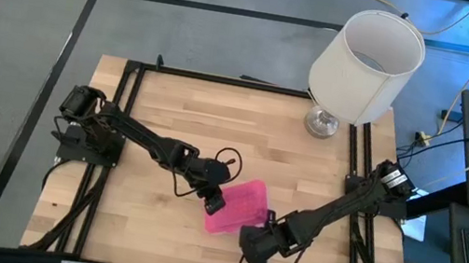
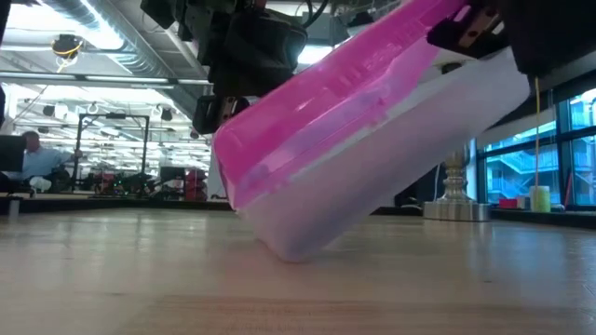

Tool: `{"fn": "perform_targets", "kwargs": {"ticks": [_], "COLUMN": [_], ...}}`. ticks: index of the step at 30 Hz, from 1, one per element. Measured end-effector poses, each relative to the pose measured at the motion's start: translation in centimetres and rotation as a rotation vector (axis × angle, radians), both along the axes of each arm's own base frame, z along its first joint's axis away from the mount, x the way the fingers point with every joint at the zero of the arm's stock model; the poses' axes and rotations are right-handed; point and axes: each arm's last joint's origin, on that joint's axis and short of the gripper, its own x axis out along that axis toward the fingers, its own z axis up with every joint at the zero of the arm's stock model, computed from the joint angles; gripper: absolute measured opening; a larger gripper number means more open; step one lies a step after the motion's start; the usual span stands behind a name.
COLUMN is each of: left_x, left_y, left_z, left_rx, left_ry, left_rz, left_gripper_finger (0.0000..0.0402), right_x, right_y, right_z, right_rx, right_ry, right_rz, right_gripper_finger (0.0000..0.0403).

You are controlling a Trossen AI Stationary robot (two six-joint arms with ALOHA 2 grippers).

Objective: Pick & place school supplies into a supply box
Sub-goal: Close the pink supply box

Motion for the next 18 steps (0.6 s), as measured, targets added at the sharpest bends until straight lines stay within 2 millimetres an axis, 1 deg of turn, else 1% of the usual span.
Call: {"fn": "perform_targets", "kwargs": {"ticks": [10, 13, 18], "left_x": [0.0, 0.0, -0.1], "left_y": [0.1, 0.1, 0.2], "left_z": [0.0, 0.0, -0.2], "left_rx": [0.021, 0.025, 0.035], "left_ry": [-0.003, -0.003, 0.008], "left_rz": [0.022, 0.026, 0.033], "left_gripper_finger": [0.0003, 0.0003, 0.0003], "right_x": [-0.8, -1.1, -1.9], "right_y": [0.3, 0.3, 0.4], "right_z": [-0.5, -1.0, -2.0], "right_rx": [-0.007, 0.034, 0.152], "right_ry": [0.05, 0.098, 0.225], "right_rz": [0.048, 0.071, 0.126], "right_gripper_finger": [0.0003, 0.0003, 0.0003]}}
